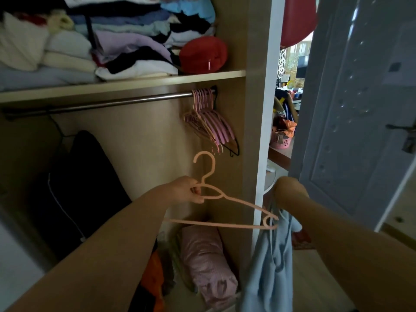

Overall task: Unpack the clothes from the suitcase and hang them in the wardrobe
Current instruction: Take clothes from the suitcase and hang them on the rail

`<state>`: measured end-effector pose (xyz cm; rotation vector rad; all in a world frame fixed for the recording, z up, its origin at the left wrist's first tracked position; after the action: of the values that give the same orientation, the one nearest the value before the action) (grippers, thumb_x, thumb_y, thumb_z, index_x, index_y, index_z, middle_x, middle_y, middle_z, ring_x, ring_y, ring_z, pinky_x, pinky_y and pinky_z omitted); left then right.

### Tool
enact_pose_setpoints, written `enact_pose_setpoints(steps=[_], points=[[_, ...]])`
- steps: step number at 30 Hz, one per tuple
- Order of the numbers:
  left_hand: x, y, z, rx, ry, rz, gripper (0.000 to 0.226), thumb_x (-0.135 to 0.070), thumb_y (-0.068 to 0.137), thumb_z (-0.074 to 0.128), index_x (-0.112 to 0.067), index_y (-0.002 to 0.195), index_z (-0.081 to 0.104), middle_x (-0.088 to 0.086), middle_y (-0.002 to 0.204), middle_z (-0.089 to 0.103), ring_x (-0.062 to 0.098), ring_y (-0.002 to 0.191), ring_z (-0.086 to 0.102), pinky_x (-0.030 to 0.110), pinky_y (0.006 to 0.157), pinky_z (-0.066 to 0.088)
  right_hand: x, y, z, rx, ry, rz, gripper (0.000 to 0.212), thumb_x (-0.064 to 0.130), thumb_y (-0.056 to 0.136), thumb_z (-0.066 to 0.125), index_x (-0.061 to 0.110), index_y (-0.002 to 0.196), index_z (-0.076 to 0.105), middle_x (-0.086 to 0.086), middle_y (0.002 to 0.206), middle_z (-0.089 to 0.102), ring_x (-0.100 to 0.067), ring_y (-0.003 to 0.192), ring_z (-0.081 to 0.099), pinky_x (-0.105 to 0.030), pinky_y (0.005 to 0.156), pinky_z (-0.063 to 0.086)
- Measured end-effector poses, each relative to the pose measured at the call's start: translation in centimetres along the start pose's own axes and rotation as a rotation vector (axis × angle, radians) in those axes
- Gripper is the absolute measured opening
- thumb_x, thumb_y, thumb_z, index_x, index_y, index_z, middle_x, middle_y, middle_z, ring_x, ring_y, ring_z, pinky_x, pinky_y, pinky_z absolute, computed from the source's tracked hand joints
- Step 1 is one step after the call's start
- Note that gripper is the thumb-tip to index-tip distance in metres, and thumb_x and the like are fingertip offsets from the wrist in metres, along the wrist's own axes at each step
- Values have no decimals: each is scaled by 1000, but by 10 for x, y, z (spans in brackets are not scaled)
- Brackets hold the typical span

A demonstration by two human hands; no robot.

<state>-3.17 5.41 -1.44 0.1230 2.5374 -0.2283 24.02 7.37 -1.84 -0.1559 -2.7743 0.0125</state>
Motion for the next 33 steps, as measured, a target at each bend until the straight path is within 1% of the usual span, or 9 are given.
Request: enact_pose_setpoints(steps=[13, 16, 18, 20, 24, 27, 29, 31, 33], points=[[-61, 20, 42, -198, -118, 136, 26, -23, 78, 75, -27, 65, 53, -10, 68, 56, 13, 73, 56, 31, 73, 45, 34, -12, -24, -238, 106, -309, 25, 22, 94, 48, 15, 95, 72, -8, 93, 68, -23, 82, 63, -30, 72, 52], [-75, 19, 48, -231, -264, 198, 17, -15, 81, 72, -29, 78, 63, -5, 83, 65, 18, 86, 63, 37, 86, 50, 64, -26, -34, -321, 73, -476, 26, 34, 93, 46, 27, 90, 70, -2, 90, 65, -18, 82, 58, -25, 63, 44], [-80, 17, 41, -270, -351, 237, 16, -10, 83, 69, -21, 95, 67, -3, 92, 66, 14, 89, 62, 30, 82, 49, 70, -28, -44, -403, -94, -542, 34, 53, 91, 40, 37, 98, 69, 0, 97, 58, -20, 96, 51, -31, 77, 42], [-81, 14, 30, -288, -376, 230, 11, -11, 84, 68, -20, 87, 63, -6, 85, 63, 10, 81, 58, 22, 71, 44, 68, -24, -47, -338, -249, -533, 43, 63, 90, 32, 38, 99, 66, 0, 101, 54, -22, 104, 47, -37, 87, 37], [-73, 14, 15, -347, -291, 205, 25, -15, 79, 74, -24, 73, 52, -6, 74, 56, 13, 75, 55, 31, 73, 43, 65, -17, -36, -141, -87, -511, 31, 50, 98, 30, 31, 83, 48, 3, 82, 56, -24, 91, 61, -34, 80, 38], [-68, 4, 0, -647, -89, 154, 31, -29, 73, 78, -22, 94, 55, -8, 97, 55, 10, 93, 48, 31, 82, 44, 66, -17, -31, -217, -42, -481, 36, 48, 99, 27, 25, 91, 54, -1, 86, 61, -25, 91, 60, -36, 84, 37], [-67, -13, -14, -869, 12, 156, 29, -34, 74, 76, -24, 93, 56, -13, 92, 48, 5, 89, 40, 27, 78, 39, 68, -18, -34, -277, 10, -441, 39, 47, 99, 28, 22, 96, 58, -5, 91, 64, -27, 93, 60, -37, 85, 37], [-62, -17, -16, -777, -93, 208, 17, -29, 78, 75, -21, 81, 60, -14, 75, 53, 3, 72, 48, 20, 66, 39, 74, -20, -39, -312, 63, -419, 42, 47, 99, 28, 20, 99, 59, -8, 94, 66, -30, 96, 59, -38, 87, 39], [-55, -10, -2, -457, -179, 189, 14, -23, 80, 75, -11, 82, 69, -4, 73, 64, 11, 71, 59, 22, 69, 45, 83, -23, -43, -312, 112, -414, 44, 50, 98, 28, 20, 100, 59, -11, 98, 66, -33, 100, 59, -40, 90, 39]])
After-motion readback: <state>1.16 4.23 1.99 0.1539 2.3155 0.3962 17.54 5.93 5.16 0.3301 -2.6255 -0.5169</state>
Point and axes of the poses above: each hand's wrist, its own y-axis towards the middle knuckle, its own z-axis out of the palm, x = y × z, the point moved 4 cm from there along y, towards the middle knuckle
